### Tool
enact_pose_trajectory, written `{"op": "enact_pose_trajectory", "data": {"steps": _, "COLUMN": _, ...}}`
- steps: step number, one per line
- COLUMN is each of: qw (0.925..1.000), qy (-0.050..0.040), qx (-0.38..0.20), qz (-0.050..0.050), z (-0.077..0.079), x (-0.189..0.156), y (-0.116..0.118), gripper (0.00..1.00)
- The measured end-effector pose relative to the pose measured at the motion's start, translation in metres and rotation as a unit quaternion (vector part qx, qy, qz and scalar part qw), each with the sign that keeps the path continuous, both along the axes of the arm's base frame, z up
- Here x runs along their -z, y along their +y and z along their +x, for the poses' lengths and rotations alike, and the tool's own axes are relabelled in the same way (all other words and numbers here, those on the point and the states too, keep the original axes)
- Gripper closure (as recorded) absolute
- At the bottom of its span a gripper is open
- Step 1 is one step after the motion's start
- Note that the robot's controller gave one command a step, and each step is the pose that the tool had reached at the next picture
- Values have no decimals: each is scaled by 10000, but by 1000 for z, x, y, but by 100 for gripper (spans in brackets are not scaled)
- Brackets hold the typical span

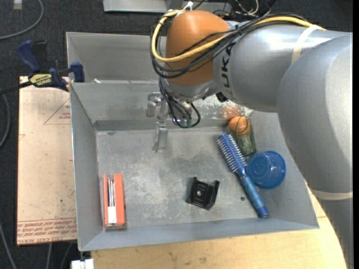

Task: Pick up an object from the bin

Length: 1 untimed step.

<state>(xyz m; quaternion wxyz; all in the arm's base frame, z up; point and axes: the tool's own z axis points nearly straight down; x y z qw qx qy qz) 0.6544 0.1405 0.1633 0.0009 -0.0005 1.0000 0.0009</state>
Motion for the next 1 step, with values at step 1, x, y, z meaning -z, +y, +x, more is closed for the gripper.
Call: {"op": "enact_pose_trajectory", "data": {"steps": 1, "qw": 9968, "qy": 6, "qx": -793, "qz": -12, "z": -35, "x": 12, "y": 44, "gripper": 0}}
